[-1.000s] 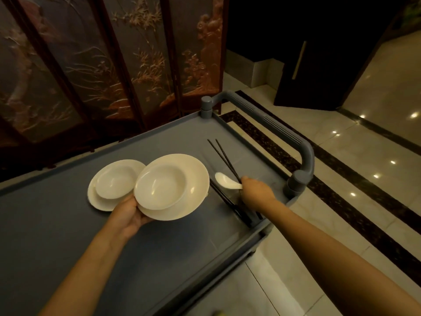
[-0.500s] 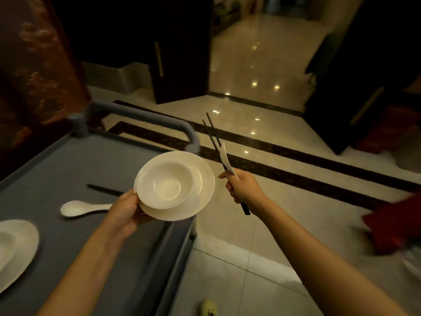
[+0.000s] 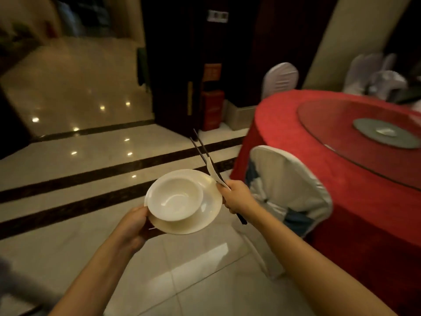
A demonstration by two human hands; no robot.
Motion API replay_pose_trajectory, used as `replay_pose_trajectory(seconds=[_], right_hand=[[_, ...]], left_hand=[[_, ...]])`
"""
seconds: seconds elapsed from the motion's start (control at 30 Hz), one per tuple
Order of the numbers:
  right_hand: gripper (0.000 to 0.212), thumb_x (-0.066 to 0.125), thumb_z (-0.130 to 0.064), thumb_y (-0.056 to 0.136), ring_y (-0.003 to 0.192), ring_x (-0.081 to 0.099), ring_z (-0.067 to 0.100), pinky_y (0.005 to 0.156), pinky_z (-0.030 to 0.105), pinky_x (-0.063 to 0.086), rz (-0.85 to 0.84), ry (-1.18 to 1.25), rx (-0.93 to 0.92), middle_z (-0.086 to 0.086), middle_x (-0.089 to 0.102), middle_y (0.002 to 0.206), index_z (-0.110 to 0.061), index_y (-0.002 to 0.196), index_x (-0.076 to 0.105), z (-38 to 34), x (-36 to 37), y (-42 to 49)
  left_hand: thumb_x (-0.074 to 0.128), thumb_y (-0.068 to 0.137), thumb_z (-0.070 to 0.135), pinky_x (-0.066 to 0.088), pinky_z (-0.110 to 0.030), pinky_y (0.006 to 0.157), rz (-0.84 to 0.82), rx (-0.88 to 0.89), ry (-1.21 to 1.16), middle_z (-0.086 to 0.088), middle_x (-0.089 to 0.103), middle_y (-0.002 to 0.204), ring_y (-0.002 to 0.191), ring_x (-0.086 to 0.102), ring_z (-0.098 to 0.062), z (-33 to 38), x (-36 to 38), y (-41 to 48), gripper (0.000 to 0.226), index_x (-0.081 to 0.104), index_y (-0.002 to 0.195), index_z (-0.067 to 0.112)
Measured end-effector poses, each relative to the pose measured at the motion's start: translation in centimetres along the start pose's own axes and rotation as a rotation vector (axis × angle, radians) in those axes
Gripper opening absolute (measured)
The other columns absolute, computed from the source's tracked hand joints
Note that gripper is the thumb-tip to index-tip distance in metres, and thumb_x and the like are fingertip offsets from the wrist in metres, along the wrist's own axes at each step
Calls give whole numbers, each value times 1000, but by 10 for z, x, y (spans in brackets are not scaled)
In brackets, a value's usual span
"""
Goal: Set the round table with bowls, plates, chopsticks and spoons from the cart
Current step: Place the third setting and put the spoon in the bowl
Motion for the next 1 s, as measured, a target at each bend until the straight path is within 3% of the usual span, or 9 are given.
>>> replay_pose_trajectory(seconds=[0.1,0.23,0.37,0.43,0.57,0.7,0.9,1.0], right_hand=[[30,46,-30,96,50,40,12,44,22,37,113,-34,54,2,48,62,-5,87,60,27,-63,20],[26,49,-23,93,51,45,14,46,24,37,233,-29,58,1,49,58,-13,70,54,47,-139,35],[23,49,-17,92,47,43,9,36,14,32,406,-61,72,-3,48,54,-14,71,57,67,-203,47],[26,50,-15,91,47,42,9,38,17,34,480,-74,94,-4,47,53,-15,65,55,79,-231,57],[31,51,-12,90,49,42,13,47,24,32,588,-18,148,0,47,54,-12,59,48,106,-282,85],[23,52,-12,89,49,39,15,49,26,30,738,31,209,3,45,55,-6,67,50,134,-333,117],[36,52,-12,89,52,43,16,54,27,32,934,73,345,0,47,53,-16,55,44,189,-385,169],[36,53,-14,90,54,42,15,52,28,31,1003,86,443,-2,47,55,-17,56,43,222,-401,190]], left_hand=[[47,92,15,52,-40,65,-133,4,64,-11,63,87,81,59,-24,12,72,32,15,63,91,17],[49,91,16,52,-40,65,-260,-31,99,-10,63,91,83,60,-25,22,159,66,15,63,92,19],[52,90,16,54,-42,69,-383,-57,187,-9,65,90,84,62,-24,34,233,97,14,65,93,19],[53,89,15,55,-43,70,-444,-62,224,-10,65,88,84,62,-24,40,268,114,14,66,94,17],[54,89,15,57,-41,68,-588,-67,312,-10,66,86,82,63,-23,53,341,157,15,66,99,13],[52,90,12,59,-29,52,-734,-77,397,-7,66,85,81,63,-20,61,421,207,15,64,98,16],[51,89,14,60,-34,57,-907,-217,540,-9,67,88,75,66,-20,40,533,296,22,62,109,13],[48,89,12,59,-38,63,-959,-261,641,-9,67,86,71,67,-19,21,579,330,21,63,104,13]])
Point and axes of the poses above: each hand's wrist, its own y-axis towards the middle knuckle, its own x-axis out of the palm, z = x × y, the point moved 7 cm from there along y, towards the middle knuckle
